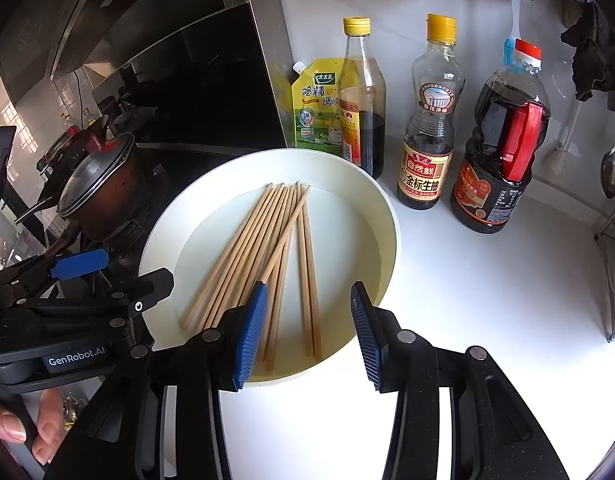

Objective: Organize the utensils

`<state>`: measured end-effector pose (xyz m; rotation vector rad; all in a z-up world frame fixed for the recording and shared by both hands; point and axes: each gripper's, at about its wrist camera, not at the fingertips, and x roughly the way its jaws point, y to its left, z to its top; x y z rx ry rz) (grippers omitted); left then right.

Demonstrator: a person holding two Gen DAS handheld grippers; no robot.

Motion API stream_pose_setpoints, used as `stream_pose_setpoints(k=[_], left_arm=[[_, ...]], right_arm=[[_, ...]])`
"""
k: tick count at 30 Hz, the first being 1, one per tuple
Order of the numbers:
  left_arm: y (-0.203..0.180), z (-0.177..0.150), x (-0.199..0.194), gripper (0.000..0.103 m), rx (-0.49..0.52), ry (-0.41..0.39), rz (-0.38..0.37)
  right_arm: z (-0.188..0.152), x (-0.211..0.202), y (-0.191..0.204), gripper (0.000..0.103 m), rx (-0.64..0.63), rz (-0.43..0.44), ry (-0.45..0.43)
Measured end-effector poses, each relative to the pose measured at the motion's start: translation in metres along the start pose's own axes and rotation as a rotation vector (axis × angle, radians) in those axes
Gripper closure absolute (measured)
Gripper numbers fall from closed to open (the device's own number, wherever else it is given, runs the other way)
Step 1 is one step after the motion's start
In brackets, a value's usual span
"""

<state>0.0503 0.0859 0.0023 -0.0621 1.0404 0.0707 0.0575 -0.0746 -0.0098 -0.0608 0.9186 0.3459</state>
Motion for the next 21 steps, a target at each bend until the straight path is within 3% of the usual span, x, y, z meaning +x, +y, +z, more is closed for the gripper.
stream_pose_setpoints(k=[15, 21], left_arm=[[-0.002, -0.010, -0.024, 0.017, -0.034, -0.052, 0.025], [0.002, -0.014, -0.028, 0.011, -0.073, -0.064, 0.035]], right_arm=[[-0.007, -0.016, 0.002, 0.055, -0.005, 0.002, -0.015], [-0.010, -0.020, 0.000, 0.048, -0.005, -0.008, -0.014]])
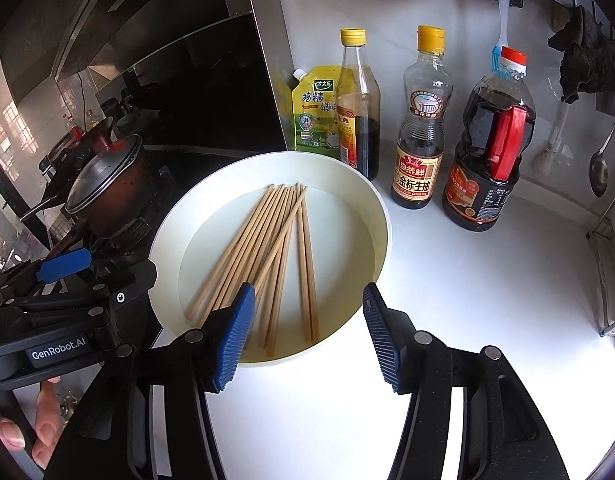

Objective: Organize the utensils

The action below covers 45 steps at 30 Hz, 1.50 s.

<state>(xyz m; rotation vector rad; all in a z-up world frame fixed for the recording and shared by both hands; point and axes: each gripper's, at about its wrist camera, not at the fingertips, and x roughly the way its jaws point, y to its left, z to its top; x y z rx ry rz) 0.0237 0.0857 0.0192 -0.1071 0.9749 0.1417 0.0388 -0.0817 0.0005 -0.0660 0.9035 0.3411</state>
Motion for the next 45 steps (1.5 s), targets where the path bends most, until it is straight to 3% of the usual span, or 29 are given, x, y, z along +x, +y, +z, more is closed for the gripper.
stream_pose_setpoints(k=[13, 23, 45], left_arm=[[0.004, -0.005, -0.001, 0.007, -0.038, 0.035, -0.003], [0.003, -0.004, -0.011, 0.007, -0.030, -0.014, 0.041], [0.005, -0.001, -0.009, 0.007, -0.043, -0.014, 0.033]], right_arm=[[-0.004, -0.006, 0.000, 0.041, 0.004, -0.001, 0.002], [-0.005, -0.007, -0.002, 0.041, 0.014, -0.016, 0.006], [-0.004, -0.006, -0.002, 0.041, 0.016, -0.014, 0.007]])
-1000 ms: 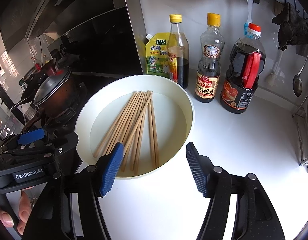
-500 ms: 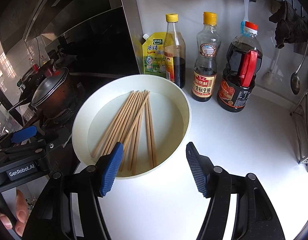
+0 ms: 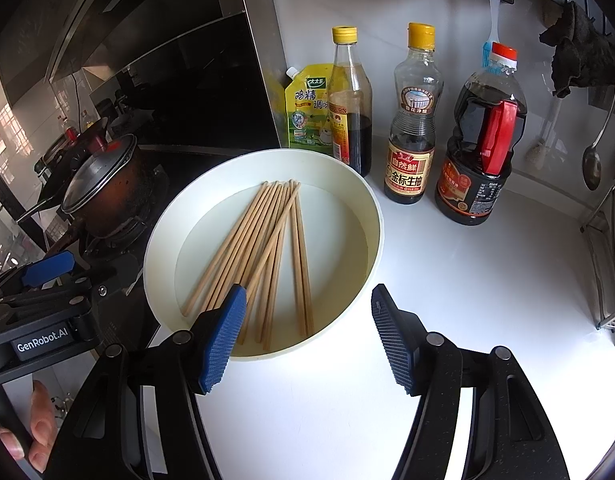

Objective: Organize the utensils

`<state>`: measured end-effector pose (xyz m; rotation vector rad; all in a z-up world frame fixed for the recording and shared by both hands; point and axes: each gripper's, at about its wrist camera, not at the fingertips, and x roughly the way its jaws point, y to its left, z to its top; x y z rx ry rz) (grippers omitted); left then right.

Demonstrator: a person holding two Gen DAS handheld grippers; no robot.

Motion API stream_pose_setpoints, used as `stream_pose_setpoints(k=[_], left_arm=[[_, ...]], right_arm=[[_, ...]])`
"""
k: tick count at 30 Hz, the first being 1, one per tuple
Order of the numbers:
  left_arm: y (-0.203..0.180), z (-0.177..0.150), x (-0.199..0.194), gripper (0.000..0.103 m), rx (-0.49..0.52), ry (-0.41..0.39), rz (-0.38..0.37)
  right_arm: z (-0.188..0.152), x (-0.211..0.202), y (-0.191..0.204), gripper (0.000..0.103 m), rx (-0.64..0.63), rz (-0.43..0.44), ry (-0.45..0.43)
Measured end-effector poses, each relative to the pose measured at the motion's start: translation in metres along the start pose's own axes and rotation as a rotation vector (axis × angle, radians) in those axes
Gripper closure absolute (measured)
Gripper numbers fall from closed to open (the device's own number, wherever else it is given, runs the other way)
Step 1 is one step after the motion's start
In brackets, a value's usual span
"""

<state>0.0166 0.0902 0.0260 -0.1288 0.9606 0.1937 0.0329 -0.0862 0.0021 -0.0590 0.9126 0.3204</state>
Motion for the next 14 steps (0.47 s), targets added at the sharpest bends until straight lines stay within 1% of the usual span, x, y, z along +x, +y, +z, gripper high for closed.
stream_pose_setpoints(k=[5, 10, 14], left_arm=[[-0.001, -0.001, -0.001, 0.007, 0.004, -0.005, -0.002], [-0.008, -0.001, -0.001, 0.007, 0.038, -0.015, 0.044], [-0.013, -0.002, -0.001, 0.007, 0.053, -0.015, 0.039]], right_arm=[[0.002, 0.002, 0.000, 0.041, 0.000, 0.005, 0.001], [0.001, 0.003, -0.004, 0.041, 0.007, 0.007, 0.002], [-0.003, 0.001, -0.011, 0.039, 0.024, -0.002, -0.008]])
